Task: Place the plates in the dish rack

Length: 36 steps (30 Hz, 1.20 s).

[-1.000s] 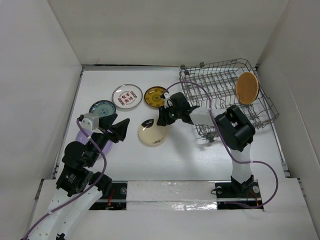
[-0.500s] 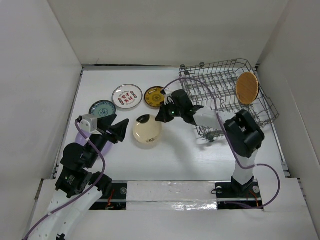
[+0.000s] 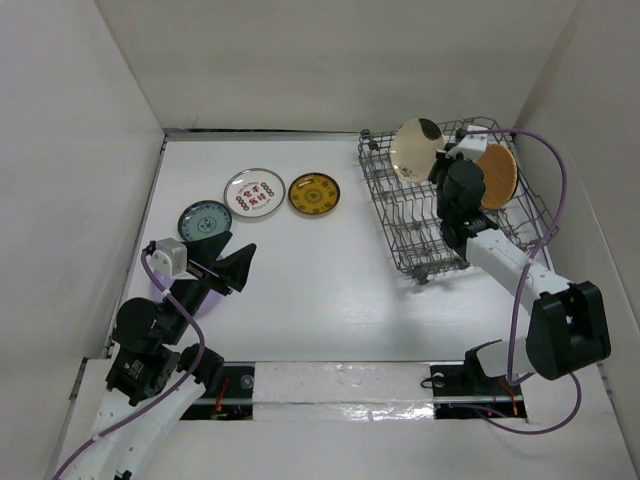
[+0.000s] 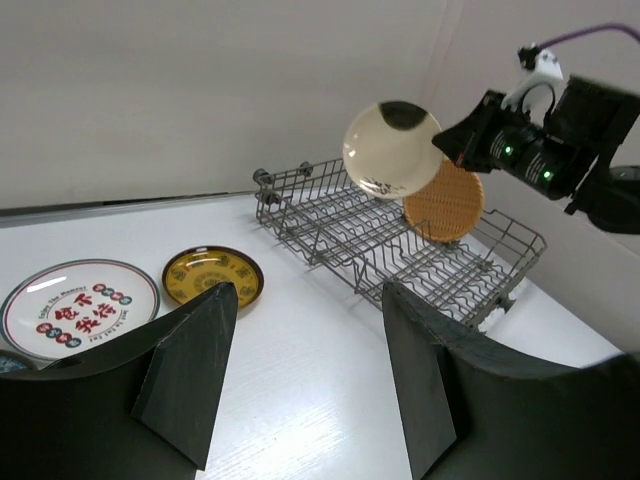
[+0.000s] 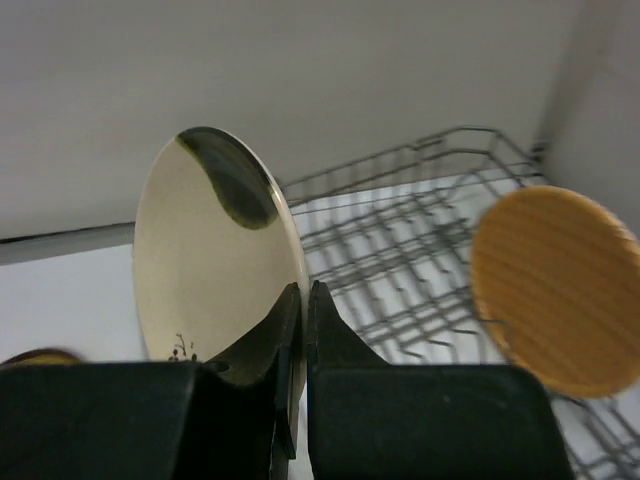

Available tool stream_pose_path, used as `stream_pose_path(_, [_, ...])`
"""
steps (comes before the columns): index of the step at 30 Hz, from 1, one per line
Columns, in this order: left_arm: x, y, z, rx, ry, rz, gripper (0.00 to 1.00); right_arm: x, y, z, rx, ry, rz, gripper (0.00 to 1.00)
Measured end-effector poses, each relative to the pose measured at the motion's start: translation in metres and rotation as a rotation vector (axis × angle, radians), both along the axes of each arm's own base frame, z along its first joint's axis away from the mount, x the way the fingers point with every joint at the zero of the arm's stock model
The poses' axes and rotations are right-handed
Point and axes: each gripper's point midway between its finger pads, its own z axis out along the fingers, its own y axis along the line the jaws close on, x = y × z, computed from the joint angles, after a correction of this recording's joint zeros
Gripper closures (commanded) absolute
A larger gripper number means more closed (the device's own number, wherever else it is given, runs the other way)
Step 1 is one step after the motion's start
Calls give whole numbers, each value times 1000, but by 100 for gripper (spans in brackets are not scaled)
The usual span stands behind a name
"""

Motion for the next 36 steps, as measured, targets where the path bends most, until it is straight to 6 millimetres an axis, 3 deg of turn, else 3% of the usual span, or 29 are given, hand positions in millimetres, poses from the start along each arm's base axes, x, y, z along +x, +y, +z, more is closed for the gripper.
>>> stream_pose_path(5, [-4,2,4,-9,-17,-2,43,-2,-91,-47,-90,63,-320,100])
stream_pose_path(9, [-7,3,6,-14,-27,-4,43,0,-132,-58,-182,89,-463,100])
stream_pose_path(20, [-7,2,6,-13,-29,-11,43,25,-181,-49,-351,124,-569,100])
stream_pose_path(36, [-8,1,6,-12,-29,-15,43,40,-192,-105,-580,293,-519,100])
